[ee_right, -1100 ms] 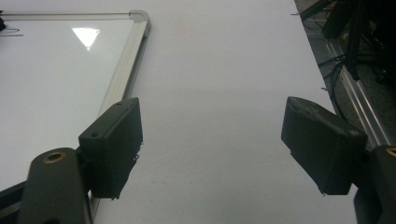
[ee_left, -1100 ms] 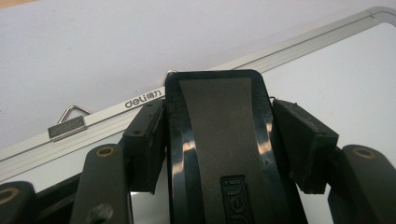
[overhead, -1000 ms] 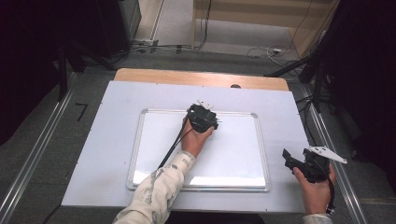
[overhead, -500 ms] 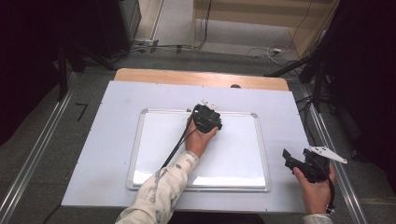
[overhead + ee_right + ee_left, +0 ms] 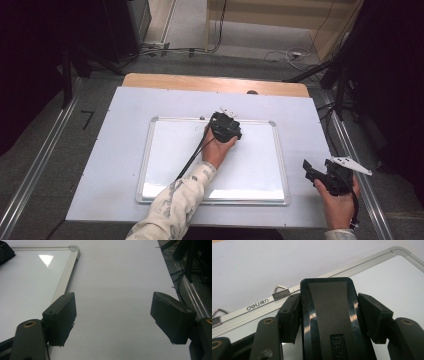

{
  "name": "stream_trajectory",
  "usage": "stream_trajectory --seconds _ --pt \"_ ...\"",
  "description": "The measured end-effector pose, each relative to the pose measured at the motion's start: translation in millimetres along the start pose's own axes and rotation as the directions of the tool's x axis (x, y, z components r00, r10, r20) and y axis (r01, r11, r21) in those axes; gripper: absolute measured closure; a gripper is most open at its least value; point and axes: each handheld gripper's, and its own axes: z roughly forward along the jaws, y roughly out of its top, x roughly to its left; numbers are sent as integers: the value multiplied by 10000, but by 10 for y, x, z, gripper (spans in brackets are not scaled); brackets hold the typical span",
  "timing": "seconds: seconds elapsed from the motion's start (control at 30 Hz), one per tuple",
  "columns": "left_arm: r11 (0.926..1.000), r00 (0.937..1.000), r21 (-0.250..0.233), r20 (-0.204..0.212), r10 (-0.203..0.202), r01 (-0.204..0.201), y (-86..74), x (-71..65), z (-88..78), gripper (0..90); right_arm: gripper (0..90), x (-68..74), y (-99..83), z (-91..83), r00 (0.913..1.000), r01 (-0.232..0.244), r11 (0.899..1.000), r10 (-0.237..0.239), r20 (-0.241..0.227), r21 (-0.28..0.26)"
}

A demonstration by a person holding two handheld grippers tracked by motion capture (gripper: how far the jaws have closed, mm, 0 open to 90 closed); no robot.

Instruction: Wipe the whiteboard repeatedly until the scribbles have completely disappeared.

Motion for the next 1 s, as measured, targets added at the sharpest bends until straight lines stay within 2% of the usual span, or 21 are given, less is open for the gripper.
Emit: stream_trajectory --seconds 0.23,0.57,1.0 --pt "10000 9999 18 89 58 -58 23 -71 30 386 193 -3 -2 -1 10000 6 10000 -6 -8 -1" --pt "10000 10000 26 12 28 -28 24 -84 32 386 192 -11 -9 -5 10000 -10 10000 10 14 23" --pt "9999 9999 36 -53 -112 112 -43 9 -49 385 192 -5 -12 -1 9999 105 9999 -105 56 10"
